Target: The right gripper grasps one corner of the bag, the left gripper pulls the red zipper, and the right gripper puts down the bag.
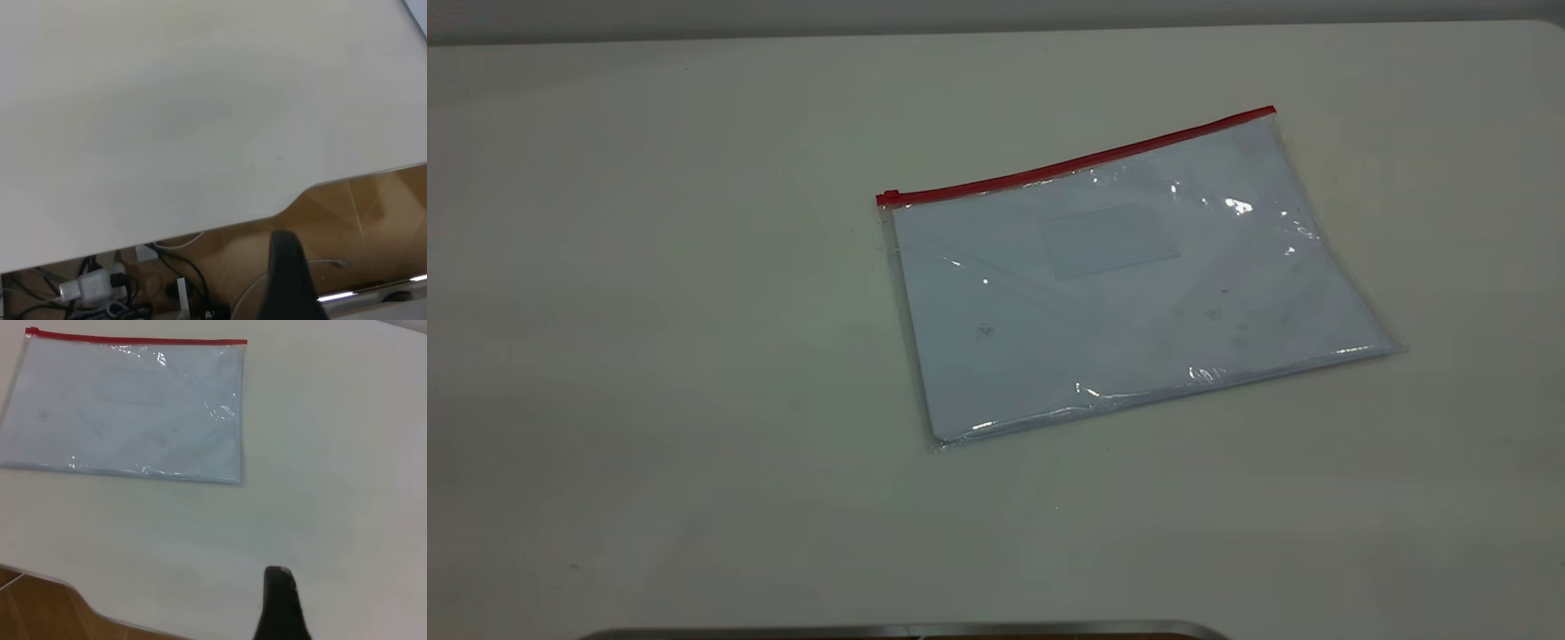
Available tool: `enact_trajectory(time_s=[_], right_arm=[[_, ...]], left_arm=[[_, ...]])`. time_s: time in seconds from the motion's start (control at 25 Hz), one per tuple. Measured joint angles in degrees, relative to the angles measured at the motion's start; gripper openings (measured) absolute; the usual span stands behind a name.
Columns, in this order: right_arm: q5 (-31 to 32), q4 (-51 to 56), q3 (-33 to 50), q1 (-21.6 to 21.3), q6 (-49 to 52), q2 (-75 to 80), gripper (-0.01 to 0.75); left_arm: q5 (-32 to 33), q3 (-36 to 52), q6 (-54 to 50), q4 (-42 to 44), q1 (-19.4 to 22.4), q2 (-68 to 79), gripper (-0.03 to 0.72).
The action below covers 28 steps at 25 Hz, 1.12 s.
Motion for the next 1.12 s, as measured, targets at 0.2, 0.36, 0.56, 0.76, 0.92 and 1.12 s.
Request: enact_trajectory(time_s=[0.2, 0.36, 0.56, 0.76, 0.92, 1.12], right_arm=[[0.0, 0.0, 0.0, 0.0, 0.0, 0.0, 0.575], [0.0, 0.0, 0.0, 0.0, 0.0, 0.0, 0.575], [0.0, 0.0, 0.0, 0.0, 0.0, 0.0, 0.575], [0.0, 0.0, 0.0, 0.0, 0.0, 0.0, 0.575], [0.0, 0.0, 0.0, 0.0, 0.0, 0.0, 0.575], [0.0, 0.0, 0.0, 0.0, 0.0, 0.0, 0.575]], left_arm=[[0.0, 0.0, 0.0, 0.0, 0.0, 0.0, 0.582], [0.0, 0.0, 0.0, 0.0, 0.0, -0.2, 0.582], [-0.1, 0.0, 0.0, 0.0, 4.8, -3.1, 0.582], [-0.1, 0.0, 1.0, -0.1, 10.5, -9.2, 0.582], [0.1, 0.0, 1.0, -0.8, 11.2, -13.6, 0.582], [0.2, 0.0, 1.0, -0.8, 11.3, -14.2, 0.582]])
